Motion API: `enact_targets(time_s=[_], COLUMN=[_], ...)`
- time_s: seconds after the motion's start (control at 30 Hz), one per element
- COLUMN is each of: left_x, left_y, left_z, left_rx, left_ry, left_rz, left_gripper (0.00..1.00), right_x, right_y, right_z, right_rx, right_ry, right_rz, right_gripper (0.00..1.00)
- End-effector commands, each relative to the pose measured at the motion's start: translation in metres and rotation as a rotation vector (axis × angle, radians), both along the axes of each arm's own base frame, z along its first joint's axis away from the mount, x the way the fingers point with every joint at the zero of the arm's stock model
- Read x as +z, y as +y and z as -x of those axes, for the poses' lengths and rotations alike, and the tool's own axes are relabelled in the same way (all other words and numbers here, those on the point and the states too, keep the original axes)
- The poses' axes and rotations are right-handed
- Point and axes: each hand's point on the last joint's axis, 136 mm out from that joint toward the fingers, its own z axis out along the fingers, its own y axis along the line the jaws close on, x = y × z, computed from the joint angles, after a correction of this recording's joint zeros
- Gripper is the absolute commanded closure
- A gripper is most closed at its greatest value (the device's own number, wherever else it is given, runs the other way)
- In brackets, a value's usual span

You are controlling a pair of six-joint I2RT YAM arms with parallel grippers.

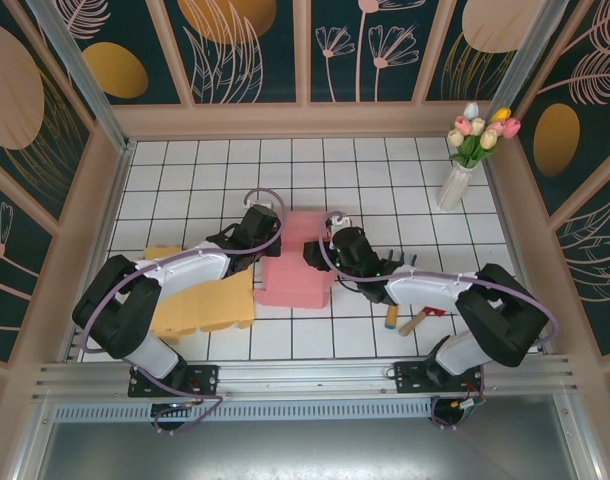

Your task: Fold the paper box

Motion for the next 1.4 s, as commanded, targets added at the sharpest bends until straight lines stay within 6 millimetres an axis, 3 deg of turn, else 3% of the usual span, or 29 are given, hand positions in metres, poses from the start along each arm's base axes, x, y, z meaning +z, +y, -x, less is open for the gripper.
enact_targets(time_s=[0.0,0.27,0.4,0.53,0.6,0.77,0.97,1.2,1.37], left_x=[0.004,0.003,0.006,0.009,0.013,0.017,0.018,0.023,0.024], left_y=[0.002,0.004,-0.003,-0.005,-0.005,-0.005,-0.011,-0.017,-0.020], left_z=[-0.003,-0.006,-0.005,-0.003,-0.003,-0.002,0.000,0.003,0.005], left_rx=[0.022,0.025,-0.022,-0.048,-0.058,-0.069,-0.096,-0.126,-0.142], left_ry=[-0.028,-0.039,-0.046,-0.061,-0.073,-0.086,-0.083,-0.091,-0.093], left_rz=[-0.003,-0.027,-0.010,-0.005,-0.004,0.000,0.024,0.061,0.078], left_gripper=[1.00,1.00,1.00,1.00,1.00,1.00,1.00,1.00,1.00], right_x=[0.035,0.078,0.094,0.088,0.074,0.050,0.053,0.037,0.038], right_y=[-0.008,-0.071,-0.120,-0.165,-0.168,-0.149,-0.119,-0.118,-0.110], right_z=[0.007,0.021,0.007,-0.015,-0.022,-0.024,-0.015,-0.017,-0.013], right_rx=[0.006,-0.068,-0.219,-0.332,-0.281,-0.112,0.065,0.088,0.134], right_ry=[-0.074,-0.200,-0.306,-0.267,-0.243,-0.257,-0.332,-0.306,-0.324], right_rz=[0.017,0.253,0.370,0.350,0.308,0.316,0.243,0.275,0.246], right_gripper=[0.53,0.48,0.45,0.44,0.45,0.48,0.51,0.51,0.51])
